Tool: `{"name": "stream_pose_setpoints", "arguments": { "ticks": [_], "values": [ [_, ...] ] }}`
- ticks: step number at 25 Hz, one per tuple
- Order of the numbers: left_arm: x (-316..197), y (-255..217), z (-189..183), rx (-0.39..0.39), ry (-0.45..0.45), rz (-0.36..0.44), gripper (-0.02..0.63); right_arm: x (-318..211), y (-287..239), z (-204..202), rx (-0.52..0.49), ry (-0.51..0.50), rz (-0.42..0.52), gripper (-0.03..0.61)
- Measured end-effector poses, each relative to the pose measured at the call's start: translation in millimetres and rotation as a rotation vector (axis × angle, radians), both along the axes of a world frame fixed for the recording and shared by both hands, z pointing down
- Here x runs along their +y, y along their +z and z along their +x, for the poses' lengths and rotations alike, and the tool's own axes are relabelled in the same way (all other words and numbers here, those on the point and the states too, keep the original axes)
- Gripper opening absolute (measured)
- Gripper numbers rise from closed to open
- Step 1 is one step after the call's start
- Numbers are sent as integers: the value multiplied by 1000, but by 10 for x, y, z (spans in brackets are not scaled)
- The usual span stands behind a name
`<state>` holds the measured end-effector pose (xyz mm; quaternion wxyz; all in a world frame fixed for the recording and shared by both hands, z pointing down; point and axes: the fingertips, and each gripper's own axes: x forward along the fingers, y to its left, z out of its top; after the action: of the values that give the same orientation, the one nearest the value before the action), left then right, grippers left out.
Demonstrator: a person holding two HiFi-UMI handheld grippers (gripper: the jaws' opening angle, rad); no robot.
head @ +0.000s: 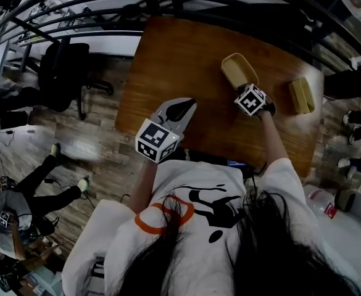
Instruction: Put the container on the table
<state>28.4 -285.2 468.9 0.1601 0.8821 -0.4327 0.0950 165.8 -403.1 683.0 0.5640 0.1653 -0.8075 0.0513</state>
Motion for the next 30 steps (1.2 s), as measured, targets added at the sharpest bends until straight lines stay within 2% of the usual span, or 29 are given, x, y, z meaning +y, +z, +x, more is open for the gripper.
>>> {"name": "stream_pose_setpoints", "arguments": {
  "ticks": [4,7,11,13,17,20,30],
  "values": [
    [15,15,-49,-7,-8,-2,2,-78,3,-57,-29,39,27,59],
    [23,15,-85,-9,-8,-2,1,-83,25,-77,-47,77,12,145],
    [18,-24,-106,-7,1,2,2,-50,-20,-38,-44,111,7,188],
    [35,-35,-100,-9,8,3,2,-49,-91,-26,-94,156,23,190],
    [67,-71,-67,-7,29,7,2,50,-449,-53,-270,281,36,187],
    [85,-84,-34,-7,47,10,2,187,-678,-53,-363,335,45,175],
    [168,-111,-132,2,135,14,2,771,-1339,-395,-544,428,120,140]
  ]
}}
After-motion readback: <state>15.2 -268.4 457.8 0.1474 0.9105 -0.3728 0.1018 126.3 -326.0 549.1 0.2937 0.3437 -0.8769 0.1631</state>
